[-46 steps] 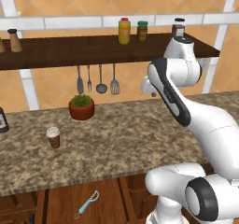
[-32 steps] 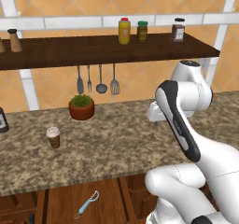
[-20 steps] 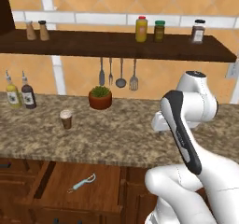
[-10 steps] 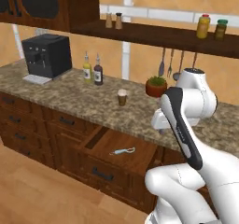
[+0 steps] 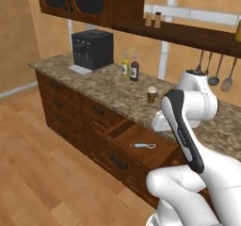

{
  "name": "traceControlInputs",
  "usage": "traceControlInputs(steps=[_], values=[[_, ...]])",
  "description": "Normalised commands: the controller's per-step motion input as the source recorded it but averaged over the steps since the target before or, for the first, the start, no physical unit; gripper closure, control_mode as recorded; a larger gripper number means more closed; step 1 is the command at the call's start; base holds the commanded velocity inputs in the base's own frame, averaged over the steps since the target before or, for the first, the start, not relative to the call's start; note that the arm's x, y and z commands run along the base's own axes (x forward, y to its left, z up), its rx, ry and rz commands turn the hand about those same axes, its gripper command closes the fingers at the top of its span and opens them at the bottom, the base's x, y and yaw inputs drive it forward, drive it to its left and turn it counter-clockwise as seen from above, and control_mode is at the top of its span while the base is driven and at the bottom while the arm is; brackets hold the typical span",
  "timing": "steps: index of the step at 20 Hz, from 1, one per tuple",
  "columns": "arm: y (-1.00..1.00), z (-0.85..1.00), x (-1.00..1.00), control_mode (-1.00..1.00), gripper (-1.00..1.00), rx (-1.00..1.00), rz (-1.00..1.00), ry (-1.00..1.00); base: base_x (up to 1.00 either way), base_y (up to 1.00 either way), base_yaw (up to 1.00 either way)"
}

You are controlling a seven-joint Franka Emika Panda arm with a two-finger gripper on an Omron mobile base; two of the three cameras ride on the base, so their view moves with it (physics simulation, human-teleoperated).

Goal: Pick the peeler from the drawer and place it on the counter.

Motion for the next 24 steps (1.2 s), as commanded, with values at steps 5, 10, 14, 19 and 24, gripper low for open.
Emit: traceControlInputs(steps=[5,10,14,19,24], values=[[0.00,0.00,0.00,1.00,-1.00,0.00,0.00,0.00,0.67,-0.27,0.60],[0.00,0.00,0.00,1.00,-1.00,0.00,0.00,0.00,-0.09,-0.71,0.45],[0.00,0.00,0.00,1.00,-1.00,0.00,0.00,0.00,-0.37,-0.14,0.36],[0.00,0.00,0.00,1.00,-1.00,0.00,0.00,0.00,-0.30,-0.05,0.16],[0.00,0.00,0.00,1.00,-1.00,0.00,0.00,0.00,0.09,0.02,0.00]])
